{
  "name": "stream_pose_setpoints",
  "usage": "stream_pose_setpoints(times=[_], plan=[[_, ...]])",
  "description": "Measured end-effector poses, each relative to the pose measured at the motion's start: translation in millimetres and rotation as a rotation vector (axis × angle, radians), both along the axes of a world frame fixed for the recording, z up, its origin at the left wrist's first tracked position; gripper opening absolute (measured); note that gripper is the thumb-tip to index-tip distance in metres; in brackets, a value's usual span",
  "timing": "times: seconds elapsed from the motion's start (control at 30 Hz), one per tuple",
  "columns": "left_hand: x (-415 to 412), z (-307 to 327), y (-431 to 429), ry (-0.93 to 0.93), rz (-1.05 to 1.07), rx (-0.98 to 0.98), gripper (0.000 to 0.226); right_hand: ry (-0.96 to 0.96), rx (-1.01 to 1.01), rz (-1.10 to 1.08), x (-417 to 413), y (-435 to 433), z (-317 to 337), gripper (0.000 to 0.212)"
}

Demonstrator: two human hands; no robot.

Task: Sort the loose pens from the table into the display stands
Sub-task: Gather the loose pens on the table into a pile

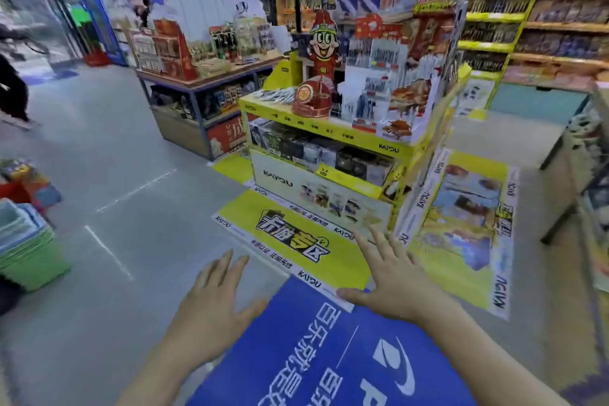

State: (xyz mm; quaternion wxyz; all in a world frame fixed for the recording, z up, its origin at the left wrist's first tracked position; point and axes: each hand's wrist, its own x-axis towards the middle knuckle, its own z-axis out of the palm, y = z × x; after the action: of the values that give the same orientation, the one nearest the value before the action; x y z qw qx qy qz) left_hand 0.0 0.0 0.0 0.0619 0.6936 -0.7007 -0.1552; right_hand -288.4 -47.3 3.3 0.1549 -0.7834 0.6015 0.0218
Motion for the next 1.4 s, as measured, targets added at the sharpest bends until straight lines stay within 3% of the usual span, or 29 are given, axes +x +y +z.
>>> stream_pose_setpoints(times=[0.07, 0.2, 0.4, 0.67, 0.8, 0.9, 1.17, 1.3, 1.4], plan=[[13, -1, -38, 0.087, 0.062, -0.032, 0.109, -0.121, 0.027, -0.075, 9, -40, -8, 0.102], [43, 4, -122, 0.132, 0.142, -0.137, 0.094, -0.205, -0.06, -0.109, 40, -125, -5, 0.093], [103, -3, -258, 0.277, 0.166, -0.227, 0.089, -0.354, -0.171, -0.19, 101, -265, 0, 0.082], [204, -16, -478, 0.226, 0.032, -0.228, 0.073, -0.174, -0.21, -0.303, 209, -453, -4, 0.092], [244, -4, -580, 0.194, 0.004, -0.267, 0.067, -0.184, -0.213, -0.355, 260, -539, 4, 0.088], [266, 1, -658, 0.249, 0.0, -0.273, 0.062, -0.294, -0.205, -0.446, 285, -604, 5, 0.088], [294, -7, -873, 0.624, 0.069, -0.276, 0.045, -0.771, -0.293, -0.707, 312, -797, -14, 0.081], [296, -10, -970, 0.653, 0.063, -0.279, 0.039, -0.85, -0.347, -0.734, 314, -891, -21, 0.075], [293, -3, -1036, 0.608, 0.045, -0.311, 0.046, -0.76, -0.375, -0.671, 322, -958, -20, 0.075]])
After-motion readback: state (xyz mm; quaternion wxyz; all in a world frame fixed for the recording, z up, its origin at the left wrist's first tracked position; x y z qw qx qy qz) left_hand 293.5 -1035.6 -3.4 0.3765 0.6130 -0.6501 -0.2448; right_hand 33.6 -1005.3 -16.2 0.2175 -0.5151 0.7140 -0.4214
